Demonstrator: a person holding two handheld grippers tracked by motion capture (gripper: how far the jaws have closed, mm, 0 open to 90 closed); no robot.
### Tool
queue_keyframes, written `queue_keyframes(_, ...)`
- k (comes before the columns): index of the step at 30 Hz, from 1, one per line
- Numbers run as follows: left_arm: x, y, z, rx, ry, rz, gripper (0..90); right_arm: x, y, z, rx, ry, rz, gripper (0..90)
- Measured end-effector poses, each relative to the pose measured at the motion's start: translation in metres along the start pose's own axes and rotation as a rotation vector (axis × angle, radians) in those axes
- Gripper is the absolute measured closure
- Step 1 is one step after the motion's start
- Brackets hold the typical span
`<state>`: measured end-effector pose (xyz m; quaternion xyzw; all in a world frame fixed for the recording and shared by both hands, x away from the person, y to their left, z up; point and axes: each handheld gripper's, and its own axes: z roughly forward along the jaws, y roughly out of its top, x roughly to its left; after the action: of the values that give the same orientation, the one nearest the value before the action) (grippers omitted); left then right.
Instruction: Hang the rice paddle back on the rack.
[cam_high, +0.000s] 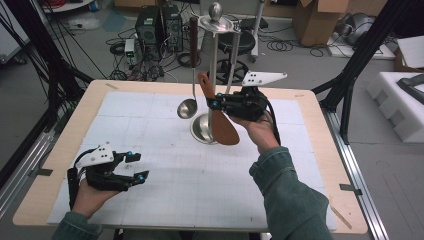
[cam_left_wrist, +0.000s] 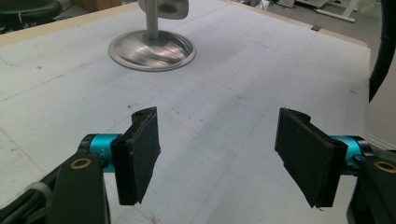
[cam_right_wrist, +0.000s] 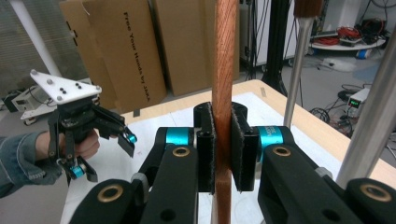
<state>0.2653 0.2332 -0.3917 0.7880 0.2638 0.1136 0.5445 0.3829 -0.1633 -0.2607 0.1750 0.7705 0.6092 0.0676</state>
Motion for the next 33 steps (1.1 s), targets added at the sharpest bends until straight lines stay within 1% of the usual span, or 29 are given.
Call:
queue_keyframes(1, 0.000, 0.000, -0.001, -0.002, 0.001, -0.002, 31.0, 0.000, 0.002, 0.000, 0.003, -0.001, 0.002, 83.3)
queue_keyframes(7, 0.002, -0.001, -0.002, -0.005, 0.006, -0.005, 30.9, -0.002, 0.016, -0.001, -0.032, 0.000, -0.015, 83.3)
queue_keyframes(11, 0.001, -0.001, -0.002, -0.004, 0.005, -0.005, 30.9, -0.002, 0.024, -0.003, -0.037, 0.001, -0.020, 83.3)
queue_keyframes(14, 0.001, -0.001, -0.002, -0.005, 0.006, -0.005, 30.8, -0.002, 0.030, -0.003, -0.040, 0.001, -0.033, 83.3)
queue_keyframes(19, 0.002, -0.001, -0.002, -0.004, 0.006, -0.002, 30.9, -0.004, 0.038, -0.006, -0.042, 0.004, -0.030, 83.3)
queue_keyframes(24, 0.002, -0.002, -0.003, 0.000, 0.008, -0.006, 30.8, -0.005, 0.048, -0.010, -0.058, 0.005, -0.038, 83.3)
queue_keyframes(29, 0.002, -0.002, -0.003, -0.003, 0.008, -0.007, 30.8, -0.008, 0.058, -0.013, -0.062, -0.001, -0.035, 83.3)
queue_keyframes(33, 0.003, -0.002, -0.003, -0.005, 0.007, -0.009, 30.8, -0.011, 0.065, -0.017, -0.078, -0.011, -0.038, 83.3)
